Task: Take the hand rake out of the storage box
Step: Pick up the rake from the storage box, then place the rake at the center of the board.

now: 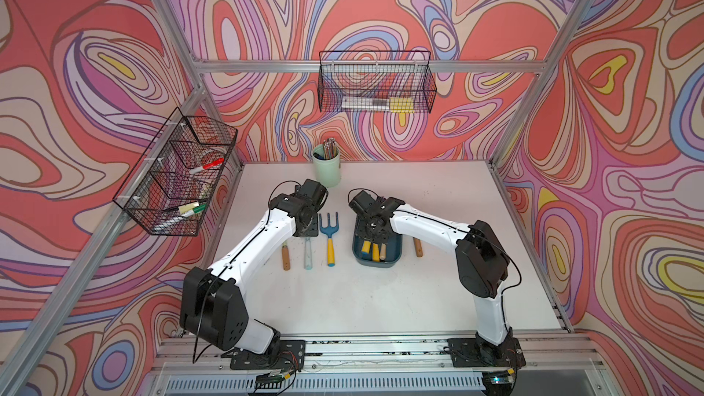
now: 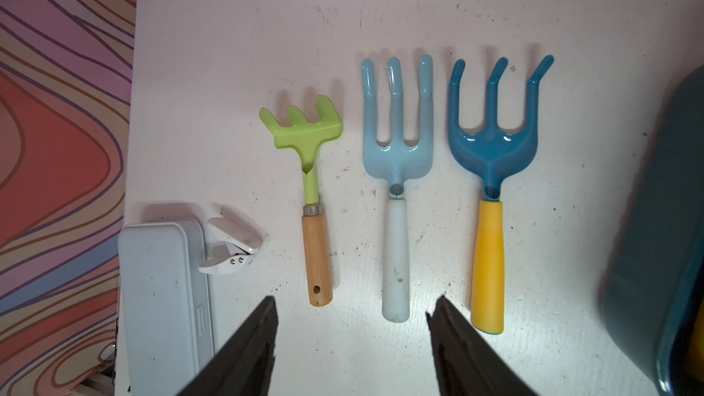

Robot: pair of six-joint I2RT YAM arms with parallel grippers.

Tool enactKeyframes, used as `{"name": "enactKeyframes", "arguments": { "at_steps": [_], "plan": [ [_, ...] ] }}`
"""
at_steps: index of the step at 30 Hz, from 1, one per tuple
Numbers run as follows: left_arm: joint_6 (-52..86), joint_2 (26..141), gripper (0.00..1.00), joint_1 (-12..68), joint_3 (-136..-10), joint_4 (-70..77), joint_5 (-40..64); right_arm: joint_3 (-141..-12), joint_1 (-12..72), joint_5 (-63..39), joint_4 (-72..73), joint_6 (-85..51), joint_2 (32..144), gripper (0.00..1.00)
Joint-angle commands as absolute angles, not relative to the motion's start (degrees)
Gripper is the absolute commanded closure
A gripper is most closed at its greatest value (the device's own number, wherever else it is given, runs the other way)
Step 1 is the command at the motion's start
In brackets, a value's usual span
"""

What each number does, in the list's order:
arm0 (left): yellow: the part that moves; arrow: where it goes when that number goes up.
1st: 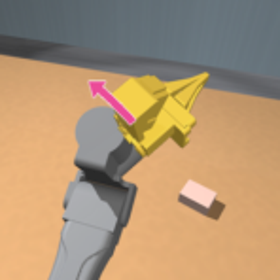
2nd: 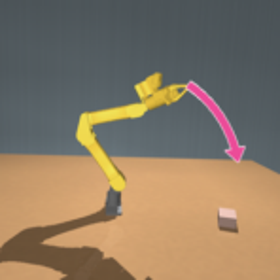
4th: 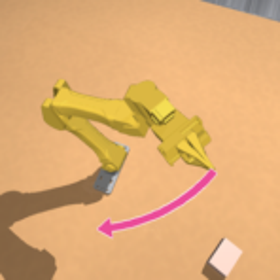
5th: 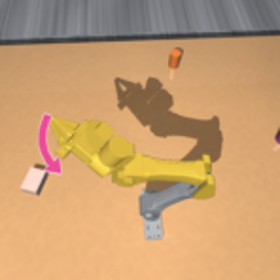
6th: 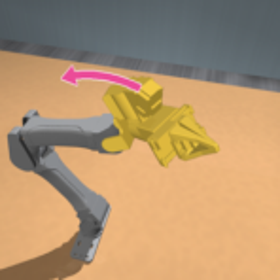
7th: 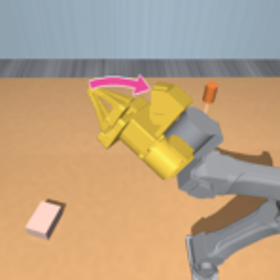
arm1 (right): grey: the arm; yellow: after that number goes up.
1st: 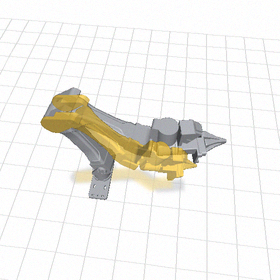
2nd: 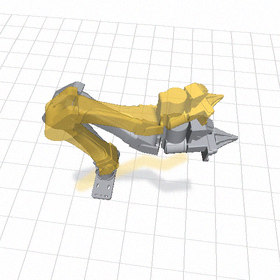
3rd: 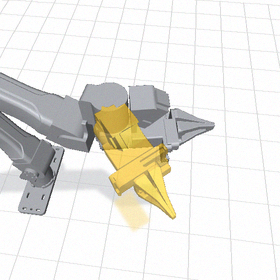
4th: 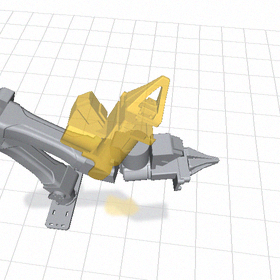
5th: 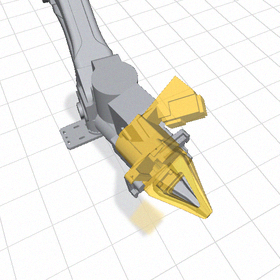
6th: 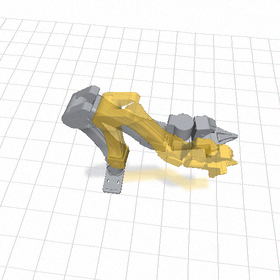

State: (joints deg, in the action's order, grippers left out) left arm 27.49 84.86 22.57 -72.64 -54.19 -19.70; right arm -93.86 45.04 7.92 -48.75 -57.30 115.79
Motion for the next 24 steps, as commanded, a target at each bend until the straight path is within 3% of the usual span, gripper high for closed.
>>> {"name": "enactKeyframes", "arguments": {
  "at_steps": [1, 10, 24],
  "plan": [
    [27.71, 85.09, 0.33, 22.41, -74.00, -54.28, -20.63, -94.36, 44.91, 10.78, -50.90, -52.89, 112.36, 0.98],
    [27.77, 84.75, 0.33, 22.36, -73.92, -54.45, -20.61, -90.12, 42.54, 10.39, -56.49, -39.37, 103.80, 0.99],
    [27.73, 84.85, 0.33, 22.31, -73.65, -53.96, -19.60, -78.13, 28.37, 6.81, -57.97, -27.45, 91.13, 0.98]
  ]
}}
